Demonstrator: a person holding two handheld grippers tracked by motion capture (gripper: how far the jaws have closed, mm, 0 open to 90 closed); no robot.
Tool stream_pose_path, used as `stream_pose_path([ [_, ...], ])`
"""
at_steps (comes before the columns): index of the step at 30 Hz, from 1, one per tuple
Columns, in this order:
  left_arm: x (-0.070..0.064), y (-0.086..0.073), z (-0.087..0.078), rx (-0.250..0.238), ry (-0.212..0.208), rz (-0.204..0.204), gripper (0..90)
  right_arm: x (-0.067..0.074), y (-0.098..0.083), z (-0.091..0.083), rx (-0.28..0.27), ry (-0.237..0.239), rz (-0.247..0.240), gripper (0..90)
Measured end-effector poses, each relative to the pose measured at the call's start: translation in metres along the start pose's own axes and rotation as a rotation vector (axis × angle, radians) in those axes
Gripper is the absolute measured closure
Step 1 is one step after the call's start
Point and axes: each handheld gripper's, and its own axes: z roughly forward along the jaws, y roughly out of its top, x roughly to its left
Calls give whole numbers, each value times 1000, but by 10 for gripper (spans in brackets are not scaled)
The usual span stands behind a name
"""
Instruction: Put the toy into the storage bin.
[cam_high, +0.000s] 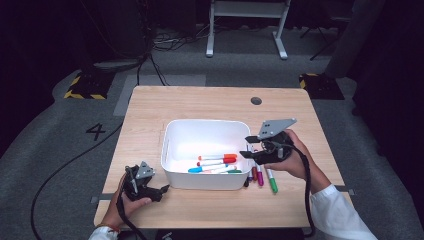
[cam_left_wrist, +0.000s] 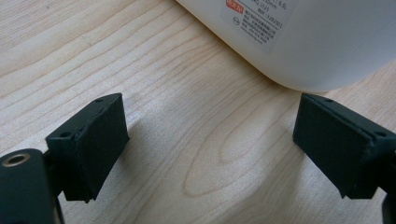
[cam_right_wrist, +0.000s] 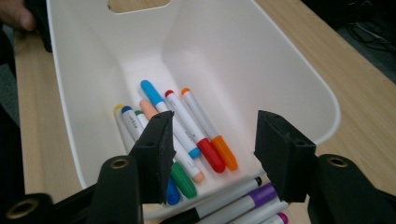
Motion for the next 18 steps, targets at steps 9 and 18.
stream_pose_path([
  [9, 0, 0, 0, -1, 1, 2, 102, -10, -45, -30, -58, -78, 106, 402],
  [18, 0, 0, 0, -1, 2, 4, 102, -8, -103, -19, 36, -116, 174, 409],
])
